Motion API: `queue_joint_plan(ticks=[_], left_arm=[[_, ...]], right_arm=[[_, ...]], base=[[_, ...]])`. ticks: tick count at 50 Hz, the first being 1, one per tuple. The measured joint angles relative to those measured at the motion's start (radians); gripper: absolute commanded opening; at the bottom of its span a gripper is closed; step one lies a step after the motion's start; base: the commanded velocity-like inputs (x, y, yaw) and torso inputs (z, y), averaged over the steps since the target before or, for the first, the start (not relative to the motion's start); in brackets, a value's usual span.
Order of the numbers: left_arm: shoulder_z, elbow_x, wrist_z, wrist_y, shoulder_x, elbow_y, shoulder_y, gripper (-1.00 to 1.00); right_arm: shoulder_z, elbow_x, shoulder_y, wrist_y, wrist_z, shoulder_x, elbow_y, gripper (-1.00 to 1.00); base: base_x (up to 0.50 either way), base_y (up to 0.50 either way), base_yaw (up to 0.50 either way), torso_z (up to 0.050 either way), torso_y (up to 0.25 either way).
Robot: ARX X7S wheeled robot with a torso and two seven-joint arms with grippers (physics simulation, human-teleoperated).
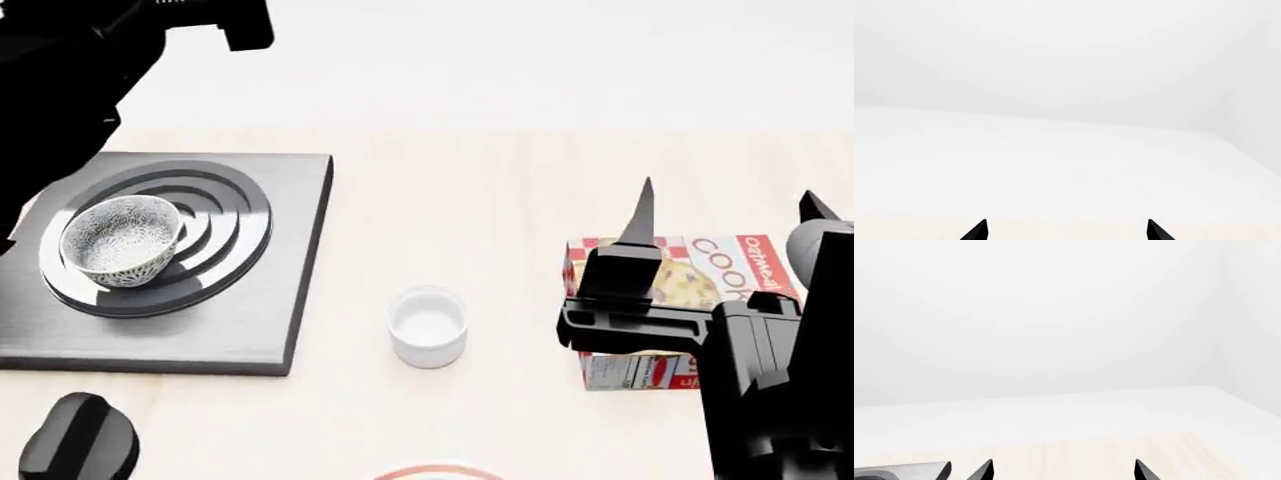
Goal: Pick the akita bowl on the stove and place it on the plate.
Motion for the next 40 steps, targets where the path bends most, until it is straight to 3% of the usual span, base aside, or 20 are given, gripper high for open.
queue_joint_plan(ticks=[40], left_arm=[[0.069, 0.001, 0.012, 0.003, -0.027, 0.030, 0.017, 1.00]], right_arm=[[0.002, 0.029, -0.003, -0.008, 0.021, 0.011, 0.005, 1.00]], base=[[0.00, 0.00, 0.00, 0.004, -0.098]])
